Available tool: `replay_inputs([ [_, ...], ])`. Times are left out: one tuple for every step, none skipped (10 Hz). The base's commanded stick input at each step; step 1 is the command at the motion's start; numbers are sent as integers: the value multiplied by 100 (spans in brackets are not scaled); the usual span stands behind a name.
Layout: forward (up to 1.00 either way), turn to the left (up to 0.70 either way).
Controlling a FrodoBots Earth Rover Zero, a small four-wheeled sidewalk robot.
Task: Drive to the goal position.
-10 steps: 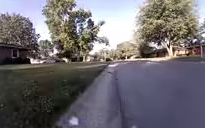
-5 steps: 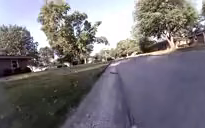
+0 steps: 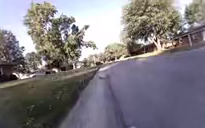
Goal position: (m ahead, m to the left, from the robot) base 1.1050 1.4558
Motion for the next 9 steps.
replay_inputs([
  [100,-33],
  [100,-30],
  [100,-28],
  [100,-25],
  [100,-22],
  [100,-19],
  [100,-16],
  [100,-13],
  [100,-11],
])
